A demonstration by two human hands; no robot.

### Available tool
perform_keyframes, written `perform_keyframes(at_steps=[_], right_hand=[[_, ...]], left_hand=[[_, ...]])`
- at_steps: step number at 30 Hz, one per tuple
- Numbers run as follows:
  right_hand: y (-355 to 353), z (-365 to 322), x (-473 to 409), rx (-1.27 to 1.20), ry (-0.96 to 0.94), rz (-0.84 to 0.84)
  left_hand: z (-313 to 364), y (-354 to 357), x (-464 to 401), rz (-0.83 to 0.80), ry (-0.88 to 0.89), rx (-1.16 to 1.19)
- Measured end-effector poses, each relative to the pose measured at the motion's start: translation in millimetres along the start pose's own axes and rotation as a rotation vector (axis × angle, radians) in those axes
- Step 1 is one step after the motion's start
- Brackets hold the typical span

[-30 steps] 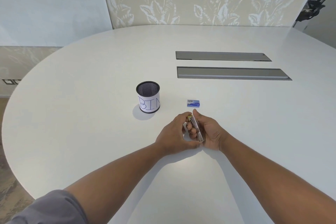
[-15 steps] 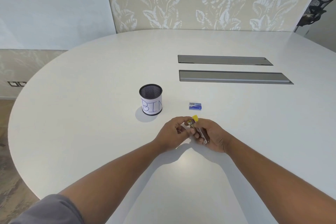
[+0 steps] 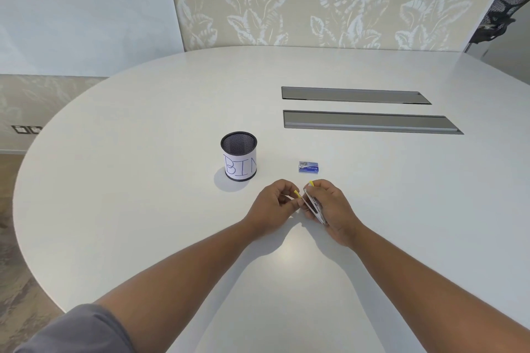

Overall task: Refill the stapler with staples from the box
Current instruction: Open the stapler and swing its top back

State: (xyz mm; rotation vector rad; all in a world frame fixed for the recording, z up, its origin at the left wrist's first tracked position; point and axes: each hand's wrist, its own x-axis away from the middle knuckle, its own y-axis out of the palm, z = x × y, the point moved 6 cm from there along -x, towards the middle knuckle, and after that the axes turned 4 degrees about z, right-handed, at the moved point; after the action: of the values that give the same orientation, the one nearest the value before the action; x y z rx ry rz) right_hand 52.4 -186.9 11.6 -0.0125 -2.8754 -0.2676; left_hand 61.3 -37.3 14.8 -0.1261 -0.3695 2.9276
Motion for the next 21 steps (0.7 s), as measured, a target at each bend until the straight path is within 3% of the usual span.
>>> perform_keyframes(at_steps=[10,21], right_hand=[[-2,5,1,-0.054,-0.082,0.138],[1,6,2,-0.046,-0.184,0.103]], left_hand=[[-2,3,-5,0.022,-0.118,0.253],[8,6,-5,-0.091,-0.217,0.349]])
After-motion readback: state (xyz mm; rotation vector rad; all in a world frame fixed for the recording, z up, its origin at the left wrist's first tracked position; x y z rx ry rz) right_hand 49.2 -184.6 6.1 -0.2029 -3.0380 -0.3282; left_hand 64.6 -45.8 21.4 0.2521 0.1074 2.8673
